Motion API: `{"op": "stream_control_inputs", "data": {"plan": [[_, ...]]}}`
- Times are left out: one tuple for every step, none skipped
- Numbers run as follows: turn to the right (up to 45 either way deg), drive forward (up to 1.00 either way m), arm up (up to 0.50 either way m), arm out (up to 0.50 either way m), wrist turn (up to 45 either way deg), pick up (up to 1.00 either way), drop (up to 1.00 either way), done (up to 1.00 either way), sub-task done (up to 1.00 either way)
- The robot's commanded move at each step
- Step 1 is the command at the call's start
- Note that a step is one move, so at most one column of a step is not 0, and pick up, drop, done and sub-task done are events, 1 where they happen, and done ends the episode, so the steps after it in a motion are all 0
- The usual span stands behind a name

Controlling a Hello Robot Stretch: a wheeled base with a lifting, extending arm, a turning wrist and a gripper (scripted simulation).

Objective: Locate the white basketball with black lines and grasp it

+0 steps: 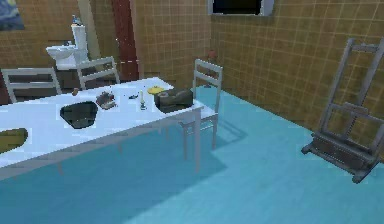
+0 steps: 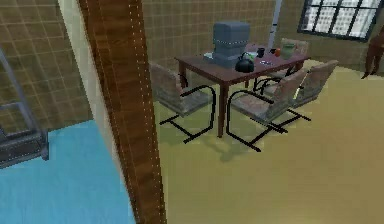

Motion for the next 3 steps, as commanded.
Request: {"op": "stream_control_inputs", "data": {"plan": [[18.0,0.0,0.0,0.0,0.0,0.0,0.0,0.0,0.0],[0.0,0.35,0.0,0.0,0.0,0.0,0.0,0.0,0.0],[3.0,0.0,0.0,0.0,0.0,0.0,0.0,0.0,0.0]]}}
